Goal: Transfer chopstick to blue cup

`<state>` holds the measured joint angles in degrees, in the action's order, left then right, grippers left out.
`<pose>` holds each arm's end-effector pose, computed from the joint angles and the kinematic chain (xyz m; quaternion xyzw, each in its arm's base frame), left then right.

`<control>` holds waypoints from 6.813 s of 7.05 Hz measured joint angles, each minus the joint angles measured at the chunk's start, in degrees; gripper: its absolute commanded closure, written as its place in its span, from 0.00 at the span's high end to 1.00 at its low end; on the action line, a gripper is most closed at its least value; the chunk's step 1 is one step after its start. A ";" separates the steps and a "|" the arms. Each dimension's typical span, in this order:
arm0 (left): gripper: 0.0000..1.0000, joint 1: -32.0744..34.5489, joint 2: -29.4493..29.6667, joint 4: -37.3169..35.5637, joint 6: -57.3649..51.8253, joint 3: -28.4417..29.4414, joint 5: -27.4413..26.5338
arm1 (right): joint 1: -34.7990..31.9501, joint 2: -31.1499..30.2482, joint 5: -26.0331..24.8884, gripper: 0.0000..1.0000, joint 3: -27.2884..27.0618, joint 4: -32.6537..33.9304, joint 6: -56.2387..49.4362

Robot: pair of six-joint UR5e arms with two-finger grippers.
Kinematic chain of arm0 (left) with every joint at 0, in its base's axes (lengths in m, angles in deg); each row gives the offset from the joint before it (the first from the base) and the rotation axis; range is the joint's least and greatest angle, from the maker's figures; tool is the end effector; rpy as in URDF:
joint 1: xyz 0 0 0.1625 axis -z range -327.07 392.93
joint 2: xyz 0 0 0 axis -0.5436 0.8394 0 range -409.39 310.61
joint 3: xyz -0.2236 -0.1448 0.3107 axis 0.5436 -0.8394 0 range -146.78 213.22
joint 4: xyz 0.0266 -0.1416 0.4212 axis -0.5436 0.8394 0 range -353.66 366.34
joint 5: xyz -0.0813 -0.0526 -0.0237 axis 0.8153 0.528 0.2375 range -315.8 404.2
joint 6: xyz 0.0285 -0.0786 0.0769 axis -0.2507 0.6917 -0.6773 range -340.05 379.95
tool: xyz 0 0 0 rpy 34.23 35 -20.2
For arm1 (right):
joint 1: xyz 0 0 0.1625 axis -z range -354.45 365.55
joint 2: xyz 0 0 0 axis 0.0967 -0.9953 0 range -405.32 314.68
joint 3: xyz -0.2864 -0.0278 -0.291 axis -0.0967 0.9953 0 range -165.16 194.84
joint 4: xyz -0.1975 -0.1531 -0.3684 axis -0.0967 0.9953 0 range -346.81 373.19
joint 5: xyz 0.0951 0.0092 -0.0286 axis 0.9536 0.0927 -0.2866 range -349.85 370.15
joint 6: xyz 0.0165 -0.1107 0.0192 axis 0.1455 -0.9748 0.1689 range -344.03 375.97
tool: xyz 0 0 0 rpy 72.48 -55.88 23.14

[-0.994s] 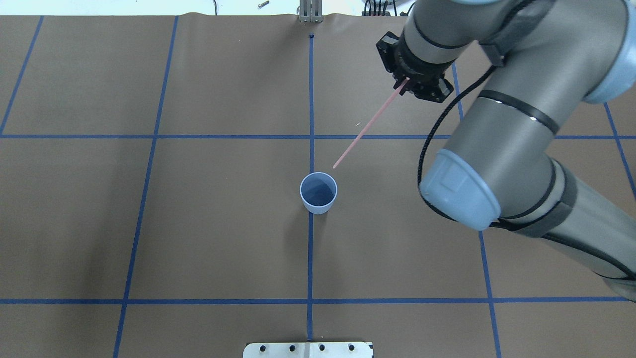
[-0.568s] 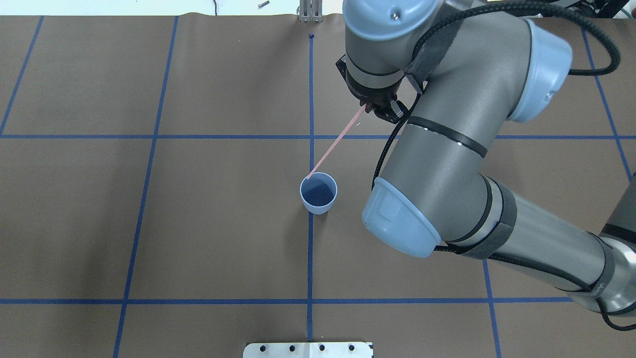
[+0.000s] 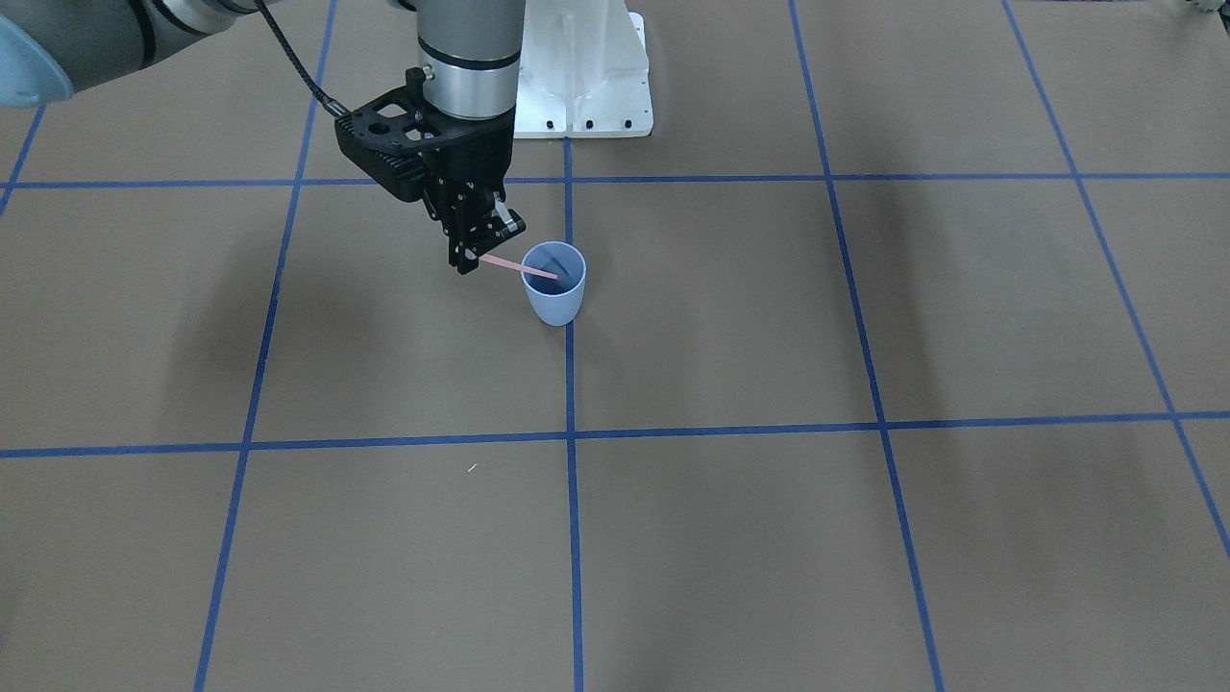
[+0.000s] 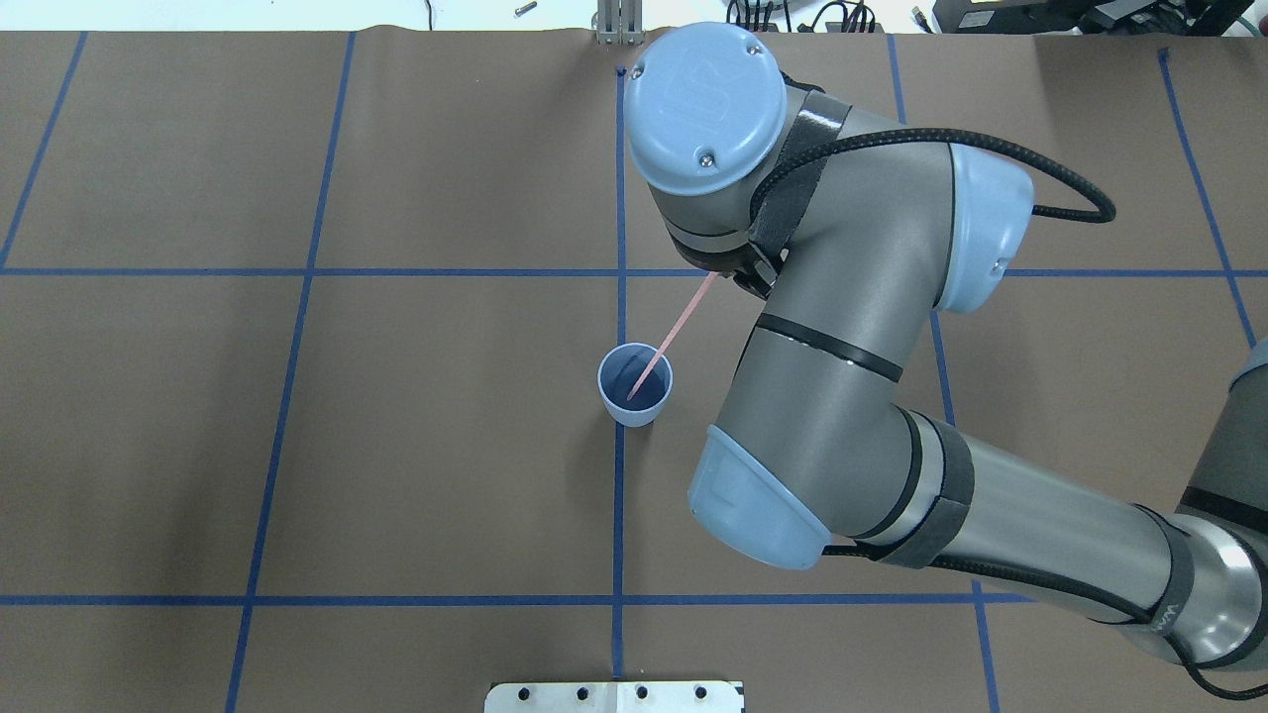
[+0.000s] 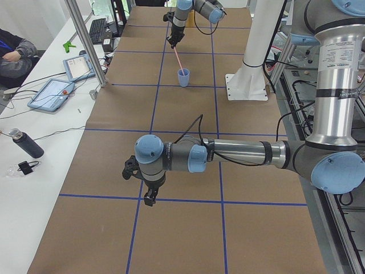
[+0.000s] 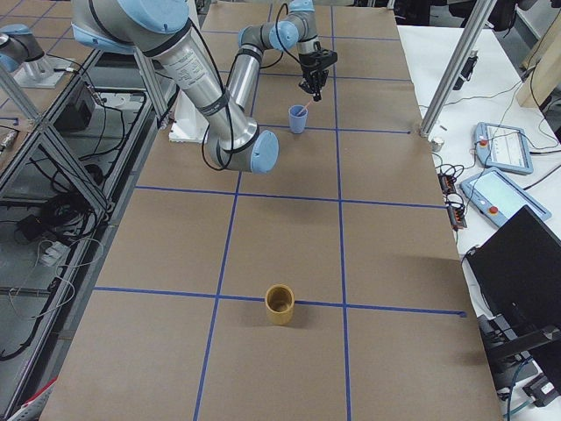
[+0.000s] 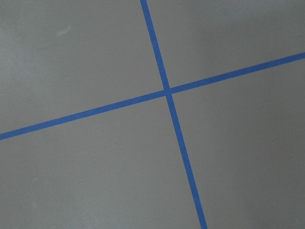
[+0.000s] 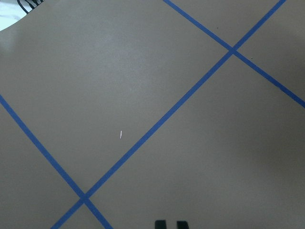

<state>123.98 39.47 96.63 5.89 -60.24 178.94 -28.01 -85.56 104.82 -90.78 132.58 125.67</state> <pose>-0.0628 -0.5184 0.6306 0.0708 0.3744 0.1133 0.9176 -0.4619 -0.4553 0.0738 -0.0012 -0.3110 0.4148 0.8551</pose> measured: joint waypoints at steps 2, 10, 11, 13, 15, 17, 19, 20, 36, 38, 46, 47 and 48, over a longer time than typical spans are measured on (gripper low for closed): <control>0.99 0.00 0.00 0.06 0.00 0.06 0.00 | 0.78 0.25 -0.91 1.00 0.34 -0.17 -1.11; 0.99 -0.03 0.12 -3.52 0.07 2.05 -0.34 | -24.06 -17.88 18.16 1.00 -0.89 -12.92 -51.75; 0.99 0.06 0.45 -7.25 0.13 1.27 -0.27 | -28.63 -23.04 21.61 1.00 -0.85 -15.04 -61.55; 0.99 0.21 0.50 -12.17 0.10 -1.14 -0.32 | -37.25 -31.37 26.52 1.00 -0.70 -16.11 -79.23; 0.99 0.31 -0.21 -13.01 -0.18 -4.12 -0.46 | -46.34 -39.88 30.81 1.00 -0.01 -16.22 -96.65; 0.99 0.34 -0.38 -12.94 -0.64 -6.35 -0.44 | -51.42 -47.37 32.07 1.00 0.50 -16.73 -105.62; 0.99 0.27 -0.37 -12.73 -0.85 -7.02 -0.51 | -54.04 -55.62 32.34 1.00 1.90 -22.62 -107.74; 0.99 0.27 -0.37 -12.70 -0.87 -7.06 -0.52 | -54.58 -58.74 32.44 1.00 2.69 -27.01 -107.70; 0.99 0.35 -0.35 -12.68 -0.79 -7.10 -0.53 | -55.28 -61.27 36.29 1.00 3.93 -32.01 -108.30; 0.99 0.33 -0.35 -12.68 -0.79 -7.03 -0.58 | -55.22 -61.27 36.33 1.00 3.93 -32.01 -108.30; 0.99 0.27 -0.35 -12.68 -0.79 -7.01 -0.62 | -55.21 -61.51 36.55 1.00 3.15 -32.03 -108.39; 0.99 0.26 -0.35 -12.68 -0.79 -7.00 -0.62 | -55.21 -61.53 36.55 1.00 3.12 -32.03 -108.39; 0.99 0.26 -0.35 -12.68 -0.79 -7.00 -0.61 | -55.22 -61.53 36.55 1.00 3.10 -32.03 -108.39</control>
<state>124.25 39.12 83.95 5.10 -67.24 178.32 -83.23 -147.10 141.37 -87.67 100.55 17.28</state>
